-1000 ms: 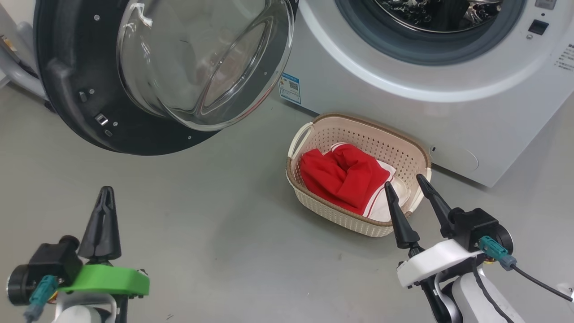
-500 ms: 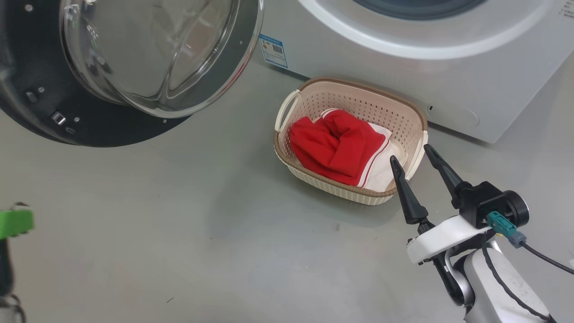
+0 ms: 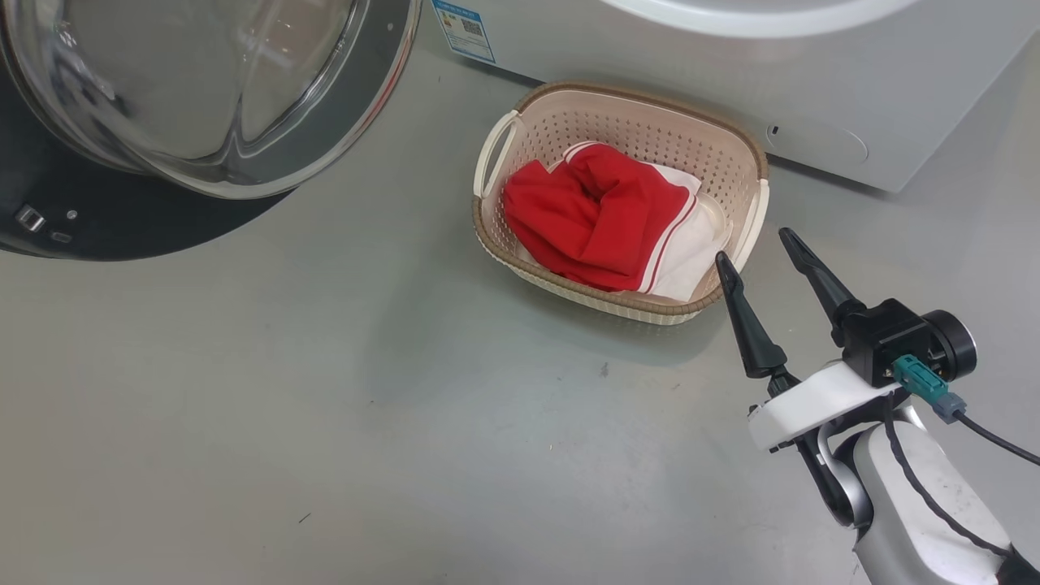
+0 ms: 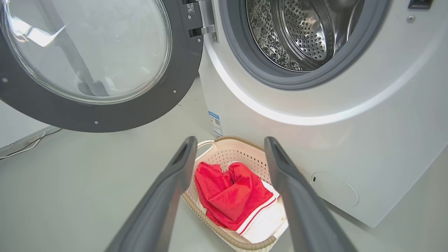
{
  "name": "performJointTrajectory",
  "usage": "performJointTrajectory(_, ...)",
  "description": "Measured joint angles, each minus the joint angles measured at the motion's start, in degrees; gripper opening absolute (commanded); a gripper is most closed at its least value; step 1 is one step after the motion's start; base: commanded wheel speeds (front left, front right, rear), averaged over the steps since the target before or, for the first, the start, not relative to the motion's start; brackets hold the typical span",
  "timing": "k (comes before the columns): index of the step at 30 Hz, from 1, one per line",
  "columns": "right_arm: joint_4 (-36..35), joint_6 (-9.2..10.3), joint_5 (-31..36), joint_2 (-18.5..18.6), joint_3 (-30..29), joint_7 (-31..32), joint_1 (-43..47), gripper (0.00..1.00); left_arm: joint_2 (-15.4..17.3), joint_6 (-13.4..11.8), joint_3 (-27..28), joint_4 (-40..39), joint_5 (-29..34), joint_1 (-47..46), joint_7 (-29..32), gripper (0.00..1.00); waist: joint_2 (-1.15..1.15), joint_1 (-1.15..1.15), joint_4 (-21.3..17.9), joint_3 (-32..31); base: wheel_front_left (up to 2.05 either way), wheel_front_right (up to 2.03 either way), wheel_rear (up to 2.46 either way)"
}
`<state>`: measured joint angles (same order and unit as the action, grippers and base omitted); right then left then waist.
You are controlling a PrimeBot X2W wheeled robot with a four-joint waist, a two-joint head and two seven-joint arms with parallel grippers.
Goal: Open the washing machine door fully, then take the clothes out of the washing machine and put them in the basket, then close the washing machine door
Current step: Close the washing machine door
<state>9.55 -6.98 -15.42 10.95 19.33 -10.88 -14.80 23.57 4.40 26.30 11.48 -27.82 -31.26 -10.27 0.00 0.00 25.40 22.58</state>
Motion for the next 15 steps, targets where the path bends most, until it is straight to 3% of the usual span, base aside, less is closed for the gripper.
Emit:
performJointTrajectory(4,0.01,0.0,0.0,0.19,0.15,0.01,-0.01,1.0,0.64,-0.01,2.97,6.78,-3.9,-3.86,3.27,0.0,0.0,0.0,-0.36,0.43,0.0,0.0,0.0)
performJointTrajectory(7,0.13,0.0,0.0,-0.08,1.13,0.07,-0.11,1.0,0.75,-0.27,7.89,12.16,-10.29,-6.79,6.09,0.0,0.0,0.0,-0.84,0.47,0.0,0.0,0.0)
performJointTrajectory(15,0.42,0.0,0.0,-0.24,1.48,0.04,-0.61,1.0,0.78,-3.76,18.58,23.98,-23.39,-13.77,13.6,0.0,0.0,0.0,-2.58,0.18,0.0,0.0,0.0)
